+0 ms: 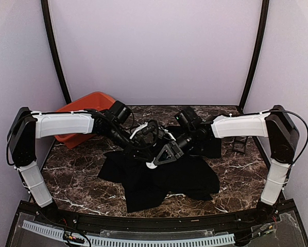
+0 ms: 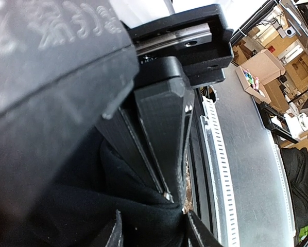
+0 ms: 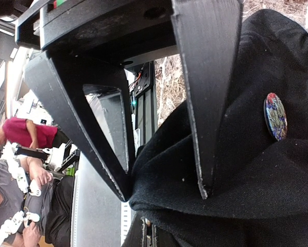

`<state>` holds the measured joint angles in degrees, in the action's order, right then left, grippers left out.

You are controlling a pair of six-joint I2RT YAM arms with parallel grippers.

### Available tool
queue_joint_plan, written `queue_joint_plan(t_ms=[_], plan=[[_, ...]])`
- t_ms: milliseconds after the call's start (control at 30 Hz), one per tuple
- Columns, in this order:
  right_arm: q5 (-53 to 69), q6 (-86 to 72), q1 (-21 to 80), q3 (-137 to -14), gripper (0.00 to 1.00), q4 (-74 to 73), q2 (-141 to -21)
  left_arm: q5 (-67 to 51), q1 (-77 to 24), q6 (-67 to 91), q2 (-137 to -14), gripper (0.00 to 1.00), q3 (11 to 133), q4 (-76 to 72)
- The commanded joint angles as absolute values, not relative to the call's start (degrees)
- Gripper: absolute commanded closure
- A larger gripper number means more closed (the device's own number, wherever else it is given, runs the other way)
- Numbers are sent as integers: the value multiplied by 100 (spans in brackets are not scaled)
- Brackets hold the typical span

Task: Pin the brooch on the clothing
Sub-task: Cross the clothing with brooches at the center of the board, then pin the clothing with brooches at the center of the board.

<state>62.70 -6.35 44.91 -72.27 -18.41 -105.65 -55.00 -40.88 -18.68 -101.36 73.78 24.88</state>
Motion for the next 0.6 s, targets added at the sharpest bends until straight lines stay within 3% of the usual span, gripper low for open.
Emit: queue_joint_plan(t_ms=[0,567], plan=[[6296,-636,4553,-7543,100,-1480,-10544,-5357,-4278,-1935,-10272,61,7402,2752],[6207,-678,4498,-7656,100,-1849,-10709,-4871,-4367,-2229,-10158,60,7498,3000]])
